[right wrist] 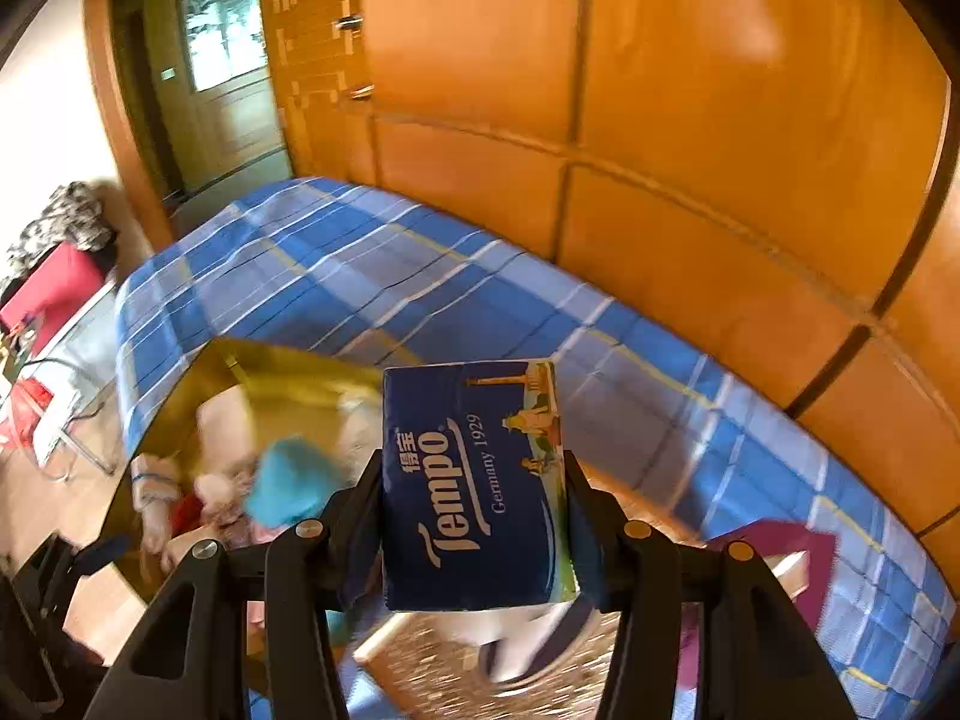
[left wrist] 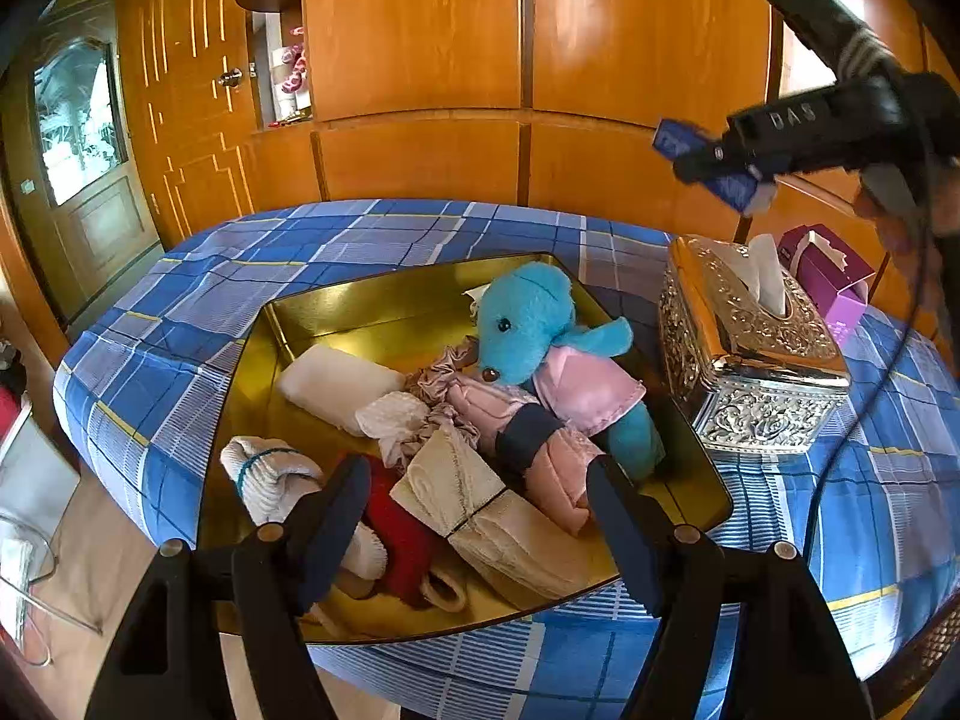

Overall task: Organize soft objects
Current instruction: 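Lower the Tempo pack into the tray and open the right tool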

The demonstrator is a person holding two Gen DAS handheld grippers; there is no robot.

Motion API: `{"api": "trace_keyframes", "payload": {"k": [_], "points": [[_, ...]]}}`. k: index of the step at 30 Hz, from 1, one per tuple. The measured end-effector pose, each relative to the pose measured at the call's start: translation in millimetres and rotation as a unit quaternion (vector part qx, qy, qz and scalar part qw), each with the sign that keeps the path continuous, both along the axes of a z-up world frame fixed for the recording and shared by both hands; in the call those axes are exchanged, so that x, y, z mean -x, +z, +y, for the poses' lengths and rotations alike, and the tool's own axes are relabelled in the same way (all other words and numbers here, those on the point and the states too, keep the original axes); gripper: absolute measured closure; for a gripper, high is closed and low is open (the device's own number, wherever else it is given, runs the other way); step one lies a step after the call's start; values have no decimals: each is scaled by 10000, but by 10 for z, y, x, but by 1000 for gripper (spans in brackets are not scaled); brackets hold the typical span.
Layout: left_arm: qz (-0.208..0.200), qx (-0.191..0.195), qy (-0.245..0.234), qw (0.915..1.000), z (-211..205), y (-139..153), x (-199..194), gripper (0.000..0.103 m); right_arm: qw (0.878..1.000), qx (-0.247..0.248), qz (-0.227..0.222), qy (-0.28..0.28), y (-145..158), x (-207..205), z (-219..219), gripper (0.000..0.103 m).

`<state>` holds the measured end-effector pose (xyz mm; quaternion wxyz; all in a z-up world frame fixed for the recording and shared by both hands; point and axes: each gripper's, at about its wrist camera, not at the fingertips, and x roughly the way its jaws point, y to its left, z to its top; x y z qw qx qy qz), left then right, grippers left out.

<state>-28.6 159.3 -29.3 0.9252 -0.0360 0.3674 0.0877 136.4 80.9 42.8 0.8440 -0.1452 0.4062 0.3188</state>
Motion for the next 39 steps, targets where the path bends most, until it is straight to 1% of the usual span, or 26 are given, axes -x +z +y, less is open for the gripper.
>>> {"api": "trace_keyframes", "payload": {"k": [5,10,14,17,21,25,27,29,32,33,35,37,38,39], "points": [[-25,-17,81,10000,29,16,27,27,9997,-77,208,126,-150,245,35,50],[-44,-27,218,9997,100,27,58,25,9980,-165,568,237,-300,466,91,50],[-25,16,320,9995,174,22,88,25,9969,-160,681,352,-412,654,149,50],[-105,107,555,9983,329,55,126,25,9951,-109,850,498,-497,803,218,50],[-336,143,1117,9931,686,173,198,25,9917,-45,1018,784,-604,962,421,50],[-443,229,1563,9865,963,204,275,25,9934,-89,899,711,-704,915,711,50],[-415,305,1647,9850,1042,177,283,25,9937,-25,914,643,-809,836,884,50],[-373,323,1622,9855,1054,146,264,25,9937,106,936,611,-934,734,1059,50],[-281,291,1490,9880,977,94,225,25,9953,348,764,482,-1071,614,1254,50],[-274,288,1449,9887,942,86,221,24,9957,350,712,470,-1091,593,1287,50],[-259,243,1387,9897,876,74,207,19,9958,346,714,454,-1116,561,1320,49],[-253,240,1350,9902,850,68,195,18,9958,301,739,457,-1118,567,1312,48],[-250,247,1338,9904,835,69,192,18,9959,257,733,468,-1108,588,1294,47],[-256,236,1339,9904,823,71,194,17,9960,201,732,464,-1093,604,1268,42]]}}
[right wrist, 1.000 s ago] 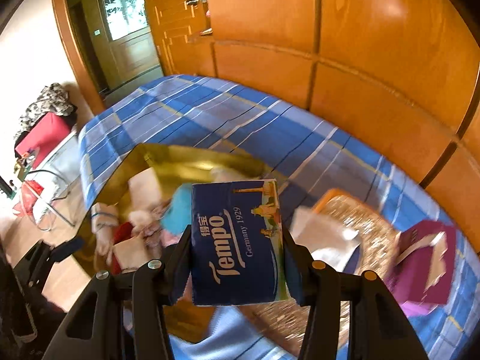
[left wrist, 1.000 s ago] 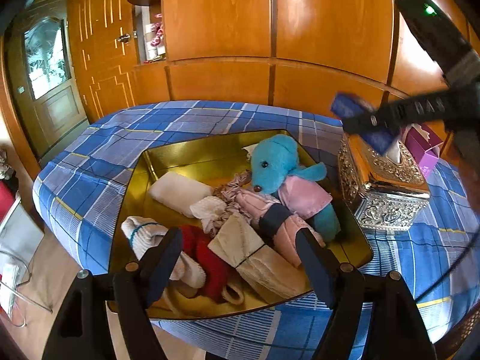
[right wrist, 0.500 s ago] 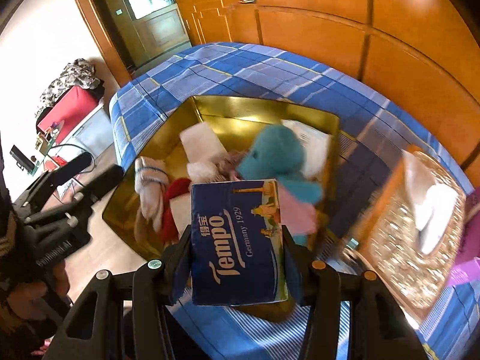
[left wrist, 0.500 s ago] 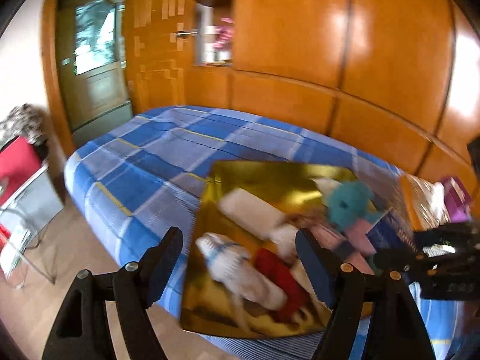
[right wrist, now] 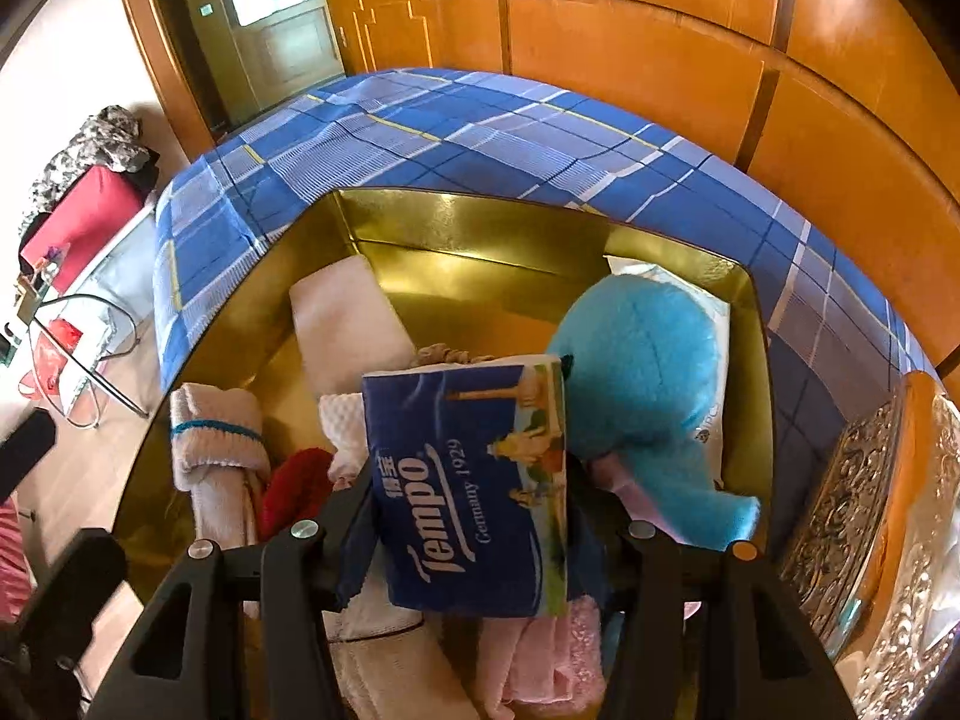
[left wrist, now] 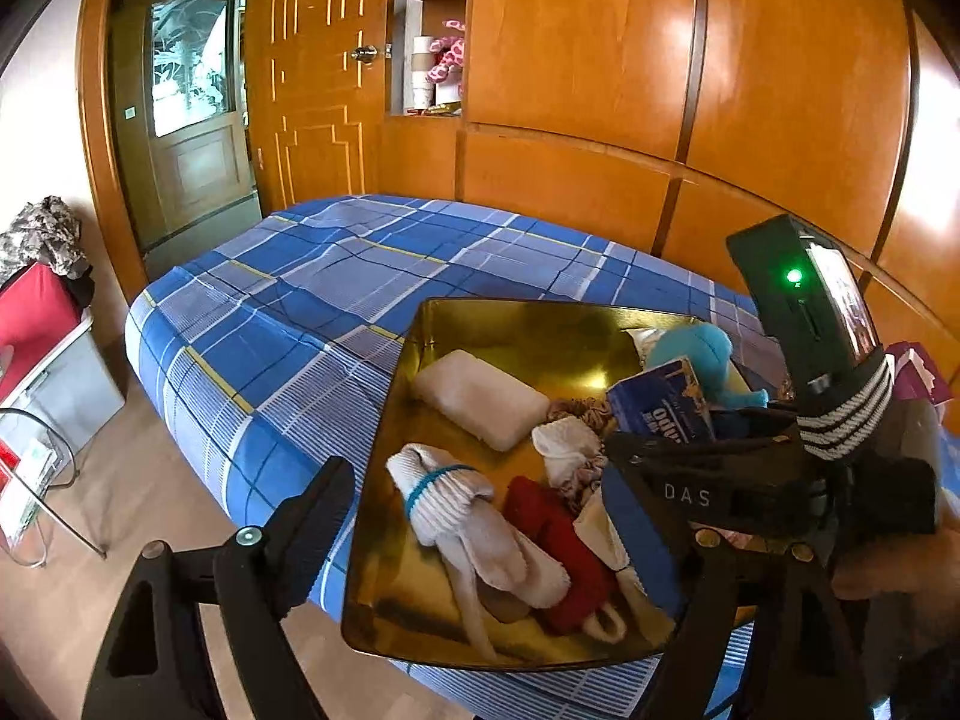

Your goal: Organize soft objects

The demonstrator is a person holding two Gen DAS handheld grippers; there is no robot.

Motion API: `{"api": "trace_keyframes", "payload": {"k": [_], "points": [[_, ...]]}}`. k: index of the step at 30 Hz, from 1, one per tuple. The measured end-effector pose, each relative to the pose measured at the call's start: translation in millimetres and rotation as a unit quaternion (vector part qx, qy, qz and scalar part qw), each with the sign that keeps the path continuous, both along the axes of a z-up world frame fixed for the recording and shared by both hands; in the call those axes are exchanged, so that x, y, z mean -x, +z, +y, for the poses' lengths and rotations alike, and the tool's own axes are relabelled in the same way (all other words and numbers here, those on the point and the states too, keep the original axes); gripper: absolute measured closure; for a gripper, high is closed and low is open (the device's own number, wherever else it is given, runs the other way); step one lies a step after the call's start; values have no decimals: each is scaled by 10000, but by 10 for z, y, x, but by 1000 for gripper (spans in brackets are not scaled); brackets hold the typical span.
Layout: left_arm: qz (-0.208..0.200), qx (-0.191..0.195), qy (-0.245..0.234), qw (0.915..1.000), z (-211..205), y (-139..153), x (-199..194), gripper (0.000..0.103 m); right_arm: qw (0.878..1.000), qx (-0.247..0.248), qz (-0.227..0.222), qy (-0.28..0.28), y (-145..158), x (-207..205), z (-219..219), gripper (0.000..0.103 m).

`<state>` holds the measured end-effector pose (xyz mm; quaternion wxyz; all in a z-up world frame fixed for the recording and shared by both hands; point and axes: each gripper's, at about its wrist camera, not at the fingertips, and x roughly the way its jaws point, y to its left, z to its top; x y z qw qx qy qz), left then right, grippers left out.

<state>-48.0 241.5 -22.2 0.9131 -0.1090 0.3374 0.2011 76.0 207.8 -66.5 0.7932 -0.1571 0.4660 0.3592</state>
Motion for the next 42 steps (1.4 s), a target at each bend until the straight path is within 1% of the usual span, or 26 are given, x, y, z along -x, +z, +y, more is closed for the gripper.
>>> {"api": "trace_keyframes", "payload": {"k": [2,5,9,10,14,19,23,28,33,42], "points": [[-20,-31,36,10000,-13,16,11,13,9999,-107,-70,-33,53,51,-57,36],[-72,-62,59,9999,-29,42,19,10,9991,-316,-268,-78,189,133,-171,33],[-154,-78,50,9998,-77,94,41,8,9968,-442,-615,-271,369,248,-351,32],[-166,-85,43,9998,-97,105,46,5,9958,-449,-726,-345,407,288,-406,32],[-250,-75,-19,9997,-189,146,71,1,9892,-488,-1138,-786,518,444,-658,32],[-255,-81,-237,9994,-408,154,63,0,9768,-448,-1475,-1484,510,626,-1027,32],[-183,-43,-431,9989,-615,124,31,0,9690,-410,-1521,-1904,451,669,-1282,32],[-107,-100,-580,9982,-833,82,-23,0,9641,-319,-1566,-2120,390,679,-1488,32],[-133,-177,-559,9982,-907,72,-19,0,9623,-342,-1584,-2184,388,684,-1559,32],[-99,-223,-418,9988,-847,63,-14,0,9625,-357,-1581,-2175,382,716,-1545,32]]}}
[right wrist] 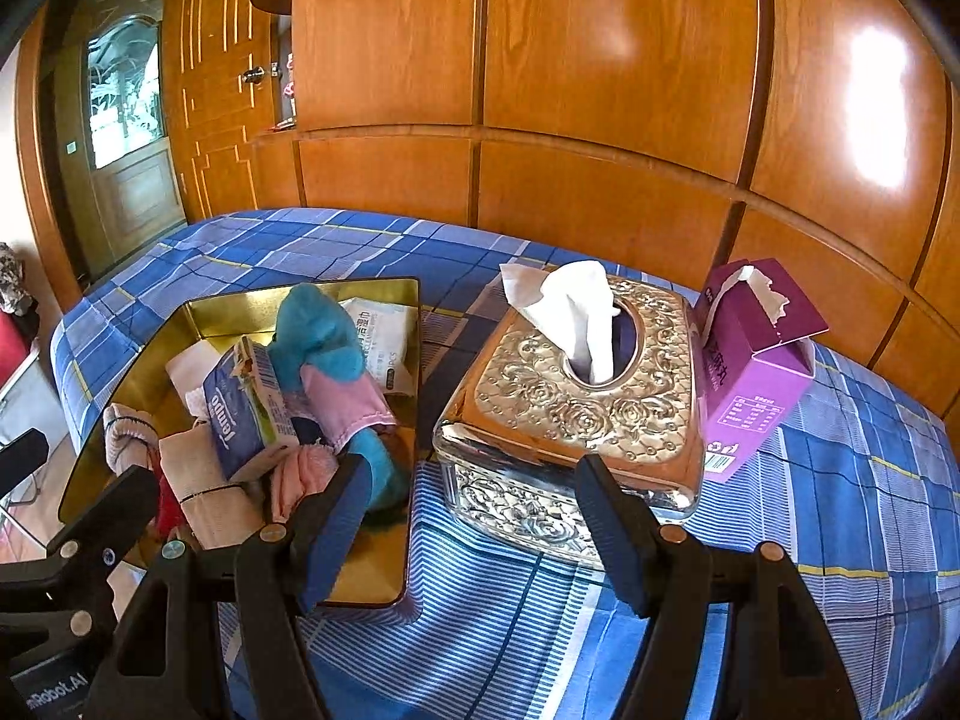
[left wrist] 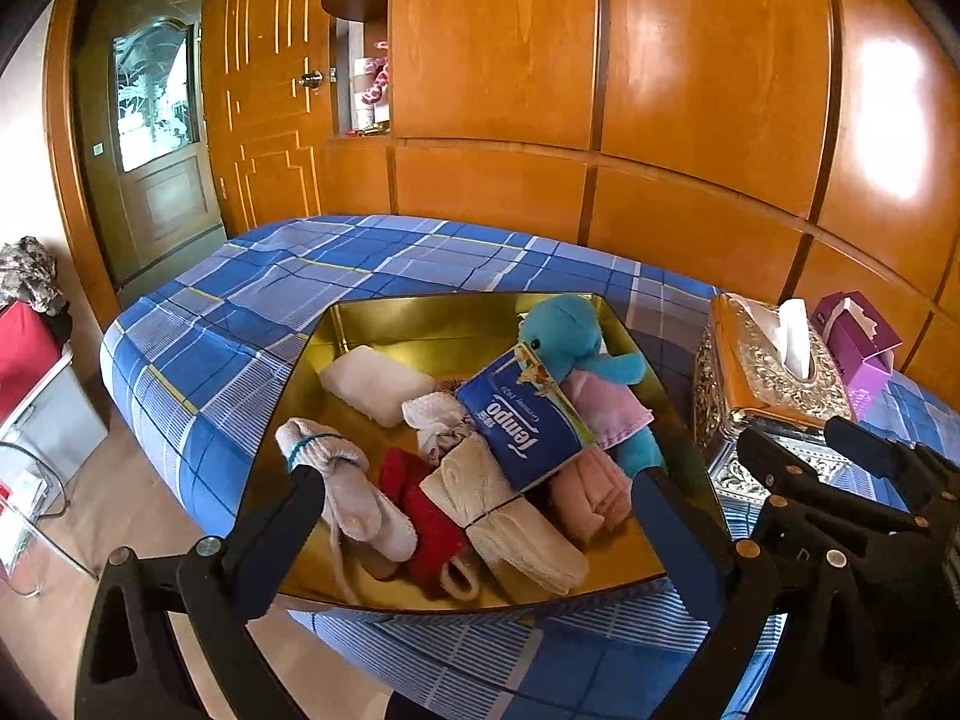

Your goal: Organize soft objects

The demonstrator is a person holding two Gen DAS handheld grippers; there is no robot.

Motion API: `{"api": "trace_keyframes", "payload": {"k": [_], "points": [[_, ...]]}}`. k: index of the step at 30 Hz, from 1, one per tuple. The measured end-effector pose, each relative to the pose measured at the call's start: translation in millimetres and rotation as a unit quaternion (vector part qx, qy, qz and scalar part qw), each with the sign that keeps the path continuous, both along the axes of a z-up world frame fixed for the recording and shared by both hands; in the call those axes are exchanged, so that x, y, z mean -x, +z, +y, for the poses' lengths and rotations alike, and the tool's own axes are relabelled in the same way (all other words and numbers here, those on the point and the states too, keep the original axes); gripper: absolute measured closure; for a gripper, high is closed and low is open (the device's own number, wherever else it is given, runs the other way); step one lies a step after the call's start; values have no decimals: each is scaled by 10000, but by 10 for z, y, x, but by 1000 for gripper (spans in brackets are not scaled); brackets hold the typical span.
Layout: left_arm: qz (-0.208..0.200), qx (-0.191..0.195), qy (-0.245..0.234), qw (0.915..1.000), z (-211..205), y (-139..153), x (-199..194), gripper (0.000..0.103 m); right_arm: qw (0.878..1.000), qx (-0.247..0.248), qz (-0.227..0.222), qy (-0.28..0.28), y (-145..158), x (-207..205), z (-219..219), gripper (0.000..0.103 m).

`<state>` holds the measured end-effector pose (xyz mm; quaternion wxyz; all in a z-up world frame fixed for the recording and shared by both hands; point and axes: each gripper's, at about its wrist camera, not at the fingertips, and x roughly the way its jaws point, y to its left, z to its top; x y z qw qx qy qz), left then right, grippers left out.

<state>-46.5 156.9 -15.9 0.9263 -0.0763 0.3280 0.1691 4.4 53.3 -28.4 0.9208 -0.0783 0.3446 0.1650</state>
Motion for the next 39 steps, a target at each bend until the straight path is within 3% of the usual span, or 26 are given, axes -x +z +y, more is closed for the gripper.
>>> {"api": "trace_keyframes", "payload": {"k": [39], "points": [[77,-19,113,9999,55,-19,-2,0,9999,-81,81,1,-24,10,-26,32]]}}
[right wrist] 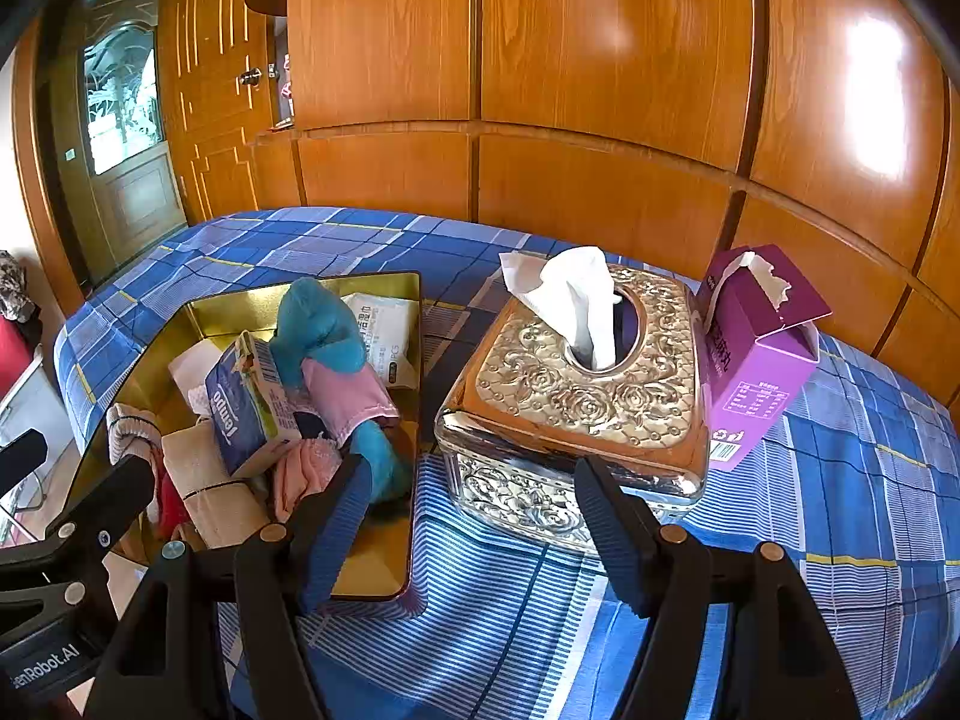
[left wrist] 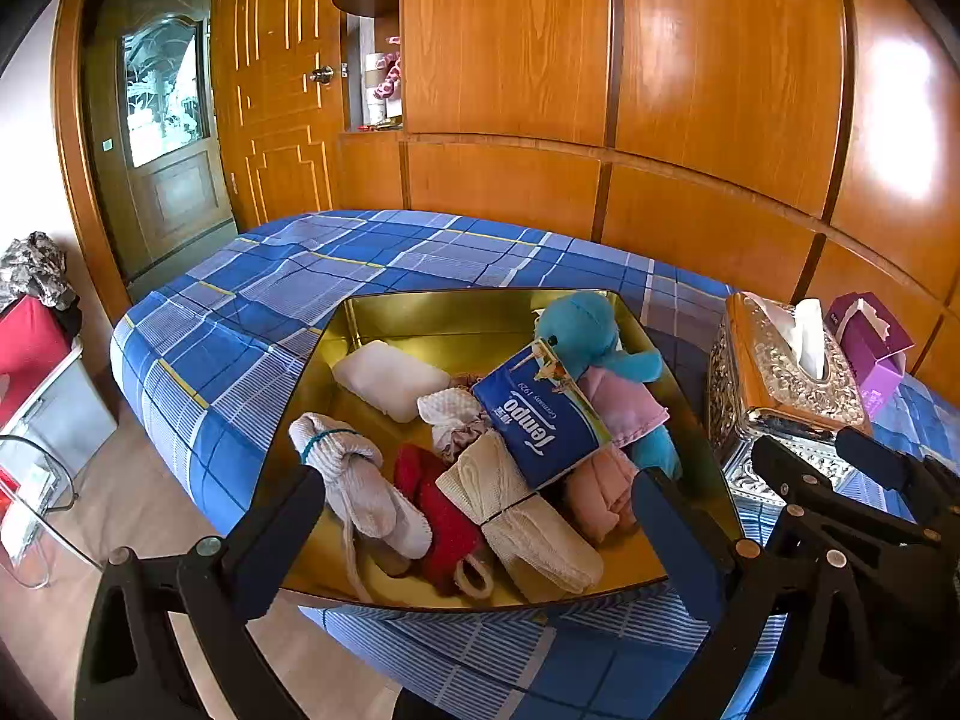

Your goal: Organize soft objects

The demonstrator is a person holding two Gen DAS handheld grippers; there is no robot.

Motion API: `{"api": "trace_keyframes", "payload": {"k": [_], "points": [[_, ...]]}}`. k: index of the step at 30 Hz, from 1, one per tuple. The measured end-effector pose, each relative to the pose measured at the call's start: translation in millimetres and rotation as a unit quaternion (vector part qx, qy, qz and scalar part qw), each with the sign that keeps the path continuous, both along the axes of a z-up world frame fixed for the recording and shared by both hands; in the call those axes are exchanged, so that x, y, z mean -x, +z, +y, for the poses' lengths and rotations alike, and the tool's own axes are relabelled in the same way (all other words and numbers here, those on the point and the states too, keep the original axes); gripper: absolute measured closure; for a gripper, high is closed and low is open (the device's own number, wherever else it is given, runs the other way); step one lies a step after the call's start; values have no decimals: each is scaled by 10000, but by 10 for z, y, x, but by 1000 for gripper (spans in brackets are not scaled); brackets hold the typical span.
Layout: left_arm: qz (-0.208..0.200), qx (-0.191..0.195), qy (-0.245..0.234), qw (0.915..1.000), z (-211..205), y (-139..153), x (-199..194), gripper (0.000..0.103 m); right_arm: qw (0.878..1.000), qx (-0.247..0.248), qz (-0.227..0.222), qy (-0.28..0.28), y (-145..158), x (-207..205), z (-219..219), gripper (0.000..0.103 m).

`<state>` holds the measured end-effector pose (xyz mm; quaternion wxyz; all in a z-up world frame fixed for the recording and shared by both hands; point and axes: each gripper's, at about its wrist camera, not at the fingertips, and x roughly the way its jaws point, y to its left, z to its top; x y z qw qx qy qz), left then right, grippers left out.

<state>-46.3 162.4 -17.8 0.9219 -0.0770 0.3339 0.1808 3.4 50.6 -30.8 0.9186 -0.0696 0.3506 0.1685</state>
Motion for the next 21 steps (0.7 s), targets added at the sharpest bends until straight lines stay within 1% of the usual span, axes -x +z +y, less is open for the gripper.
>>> {"api": "trace_keyframes", "payload": {"k": [21], "points": [[15,7,4,10000,-5,2,-2,0,10000,0,-5,5,5,3,1,32]]}}
